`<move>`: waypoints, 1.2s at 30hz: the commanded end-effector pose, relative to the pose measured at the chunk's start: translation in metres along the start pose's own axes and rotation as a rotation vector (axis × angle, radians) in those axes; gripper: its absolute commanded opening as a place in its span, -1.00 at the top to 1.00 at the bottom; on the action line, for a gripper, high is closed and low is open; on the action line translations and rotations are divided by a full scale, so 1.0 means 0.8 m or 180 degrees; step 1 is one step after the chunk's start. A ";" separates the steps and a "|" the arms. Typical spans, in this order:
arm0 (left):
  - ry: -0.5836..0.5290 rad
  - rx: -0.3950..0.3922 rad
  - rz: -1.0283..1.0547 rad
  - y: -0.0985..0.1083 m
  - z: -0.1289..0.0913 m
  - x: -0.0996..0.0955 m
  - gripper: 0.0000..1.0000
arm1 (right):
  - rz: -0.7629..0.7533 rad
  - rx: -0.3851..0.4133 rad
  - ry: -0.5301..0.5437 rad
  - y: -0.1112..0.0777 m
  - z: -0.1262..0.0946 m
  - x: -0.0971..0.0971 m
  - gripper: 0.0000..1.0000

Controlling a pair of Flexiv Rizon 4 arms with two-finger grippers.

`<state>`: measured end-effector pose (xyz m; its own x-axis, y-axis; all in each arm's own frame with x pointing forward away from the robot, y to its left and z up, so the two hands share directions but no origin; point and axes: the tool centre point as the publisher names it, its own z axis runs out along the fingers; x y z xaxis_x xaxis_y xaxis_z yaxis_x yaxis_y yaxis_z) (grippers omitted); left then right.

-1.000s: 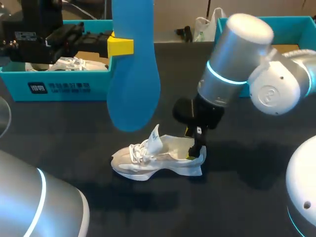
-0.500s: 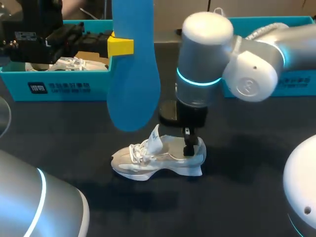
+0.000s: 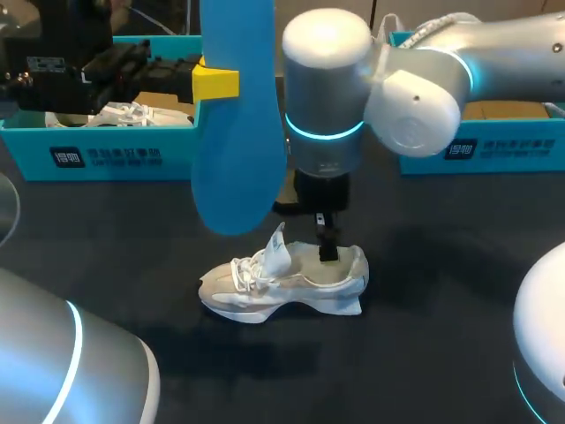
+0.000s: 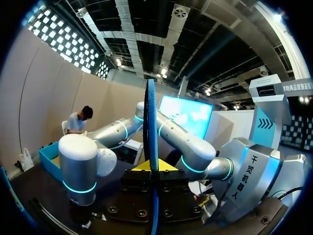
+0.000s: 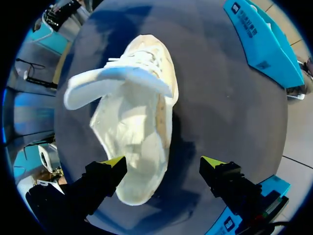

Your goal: Take the shoe out of the shoebox, open the shoe tongue, remove and reinsert the insole, then place the shoe into the shoebox

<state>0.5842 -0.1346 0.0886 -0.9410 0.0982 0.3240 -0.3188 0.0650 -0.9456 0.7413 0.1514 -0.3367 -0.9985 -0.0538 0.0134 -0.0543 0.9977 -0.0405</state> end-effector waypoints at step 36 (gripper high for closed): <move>0.0008 -0.0002 0.0001 -0.001 0.002 -0.002 1.00 | 0.0167 0.0016 0.0168 0.005 0.046 0.000 1.00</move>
<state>0.5842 -0.1346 0.0886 -0.9410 0.0982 0.3240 -0.3188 0.0650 -0.9456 0.7429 0.1579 -0.3780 -0.9979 -0.0098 0.0643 -0.0132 0.9985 -0.0527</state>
